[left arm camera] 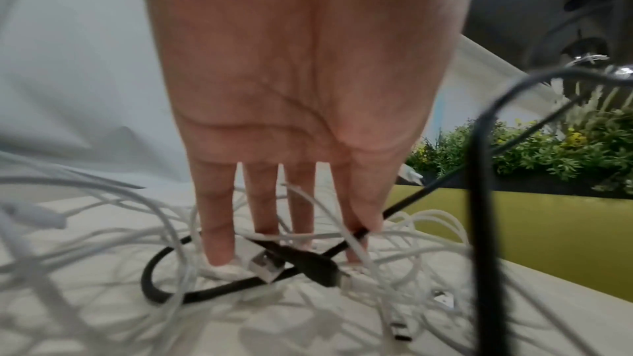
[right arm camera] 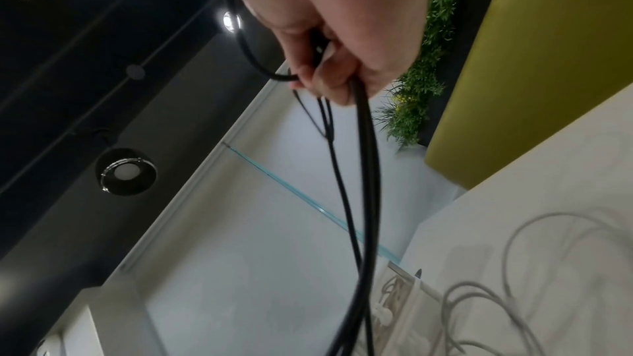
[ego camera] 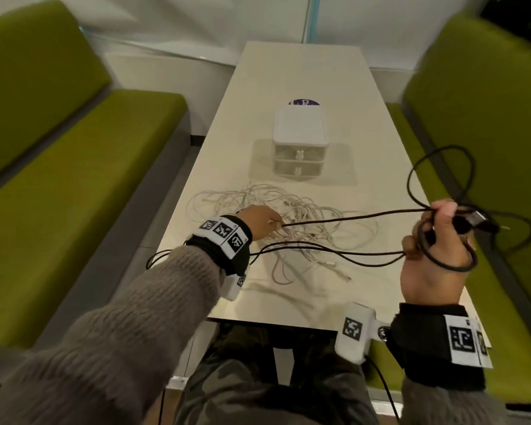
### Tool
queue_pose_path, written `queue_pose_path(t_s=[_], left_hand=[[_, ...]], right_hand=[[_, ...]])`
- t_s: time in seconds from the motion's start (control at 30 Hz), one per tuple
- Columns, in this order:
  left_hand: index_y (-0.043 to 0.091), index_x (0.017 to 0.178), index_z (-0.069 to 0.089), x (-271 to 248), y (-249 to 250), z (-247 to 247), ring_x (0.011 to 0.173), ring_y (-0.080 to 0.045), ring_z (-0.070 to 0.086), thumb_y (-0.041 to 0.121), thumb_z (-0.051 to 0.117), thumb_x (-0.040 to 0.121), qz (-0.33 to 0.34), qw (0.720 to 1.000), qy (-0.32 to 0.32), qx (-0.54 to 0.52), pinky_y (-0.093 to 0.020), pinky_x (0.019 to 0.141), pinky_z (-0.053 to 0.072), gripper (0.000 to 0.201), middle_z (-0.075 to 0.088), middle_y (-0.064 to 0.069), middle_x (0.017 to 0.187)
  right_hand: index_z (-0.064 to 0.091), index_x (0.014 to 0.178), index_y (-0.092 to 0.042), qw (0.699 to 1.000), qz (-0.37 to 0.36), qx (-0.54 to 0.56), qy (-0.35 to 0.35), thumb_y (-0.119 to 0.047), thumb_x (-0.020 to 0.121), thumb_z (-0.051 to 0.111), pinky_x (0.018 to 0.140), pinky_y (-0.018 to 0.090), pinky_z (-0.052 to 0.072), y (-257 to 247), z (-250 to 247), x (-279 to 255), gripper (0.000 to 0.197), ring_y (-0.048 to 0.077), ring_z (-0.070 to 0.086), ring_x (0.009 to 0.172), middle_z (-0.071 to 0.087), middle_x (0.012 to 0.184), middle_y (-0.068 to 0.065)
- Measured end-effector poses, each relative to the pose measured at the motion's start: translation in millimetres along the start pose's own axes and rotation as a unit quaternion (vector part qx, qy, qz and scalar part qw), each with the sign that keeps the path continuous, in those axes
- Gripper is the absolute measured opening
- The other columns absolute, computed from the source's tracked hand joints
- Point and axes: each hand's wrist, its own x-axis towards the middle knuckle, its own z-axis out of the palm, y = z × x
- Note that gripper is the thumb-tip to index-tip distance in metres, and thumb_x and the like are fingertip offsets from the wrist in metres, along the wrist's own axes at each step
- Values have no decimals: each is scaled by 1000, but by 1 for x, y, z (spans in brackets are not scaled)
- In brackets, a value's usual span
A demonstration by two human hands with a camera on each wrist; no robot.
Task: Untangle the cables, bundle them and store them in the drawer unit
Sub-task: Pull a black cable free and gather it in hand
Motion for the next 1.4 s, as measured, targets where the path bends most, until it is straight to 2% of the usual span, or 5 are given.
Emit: queue_pose_path(t_s=[0.3, 0.5, 0.73, 0.93, 1.4], left_hand=[[24, 117, 58, -11, -15, -4, 106, -17, 54, 8, 47, 93, 41, 991, 30, -127, -27, 87, 41, 31, 54, -4, 128], [11, 104, 66, -28, -12, 7, 103, -21, 49, 7, 52, 90, 69, 969, 236, -3, -32, 86, 42, 20, 54, -6, 107], [4, 107, 60, -18, -19, 39, 102, -25, 54, 6, 46, 94, 102, 980, 147, -90, -19, 81, 32, 20, 58, -12, 108], [13, 115, 59, -7, -27, 32, 100, -29, 54, 14, 41, 97, 69, 992, 101, -20, -34, 85, 41, 25, 56, -13, 108], [22, 112, 50, 3, 0, 37, 88, -32, 60, 22, 45, 94, 41, 970, 99, 220, -35, 66, 39, 19, 51, -10, 105]], right_hand=[[64, 97, -9, 980, -52, -189, 29, -26, 95, 54, 77, 17, 41, 36, 10, -5, 20, -6, 54, 72, 56, 80, -7], [64, 98, -2, 935, -15, -354, -34, -22, 96, 54, 63, -2, 35, 60, 13, -13, 23, 15, 54, 79, 62, 83, 3], [65, 95, -6, 931, 8, -358, -62, -24, 97, 52, 64, -4, 32, 60, 21, -24, 22, -11, 54, 72, 61, 78, -11], [63, 92, -14, 941, -21, -336, -37, -23, 98, 50, 71, -3, 33, 44, 17, -17, 18, 9, 55, 85, 61, 86, -5], [65, 95, -2, 928, -15, -361, -88, -25, 96, 53, 63, -1, 35, 43, 13, -22, 26, -1, 52, 74, 59, 78, -2]])
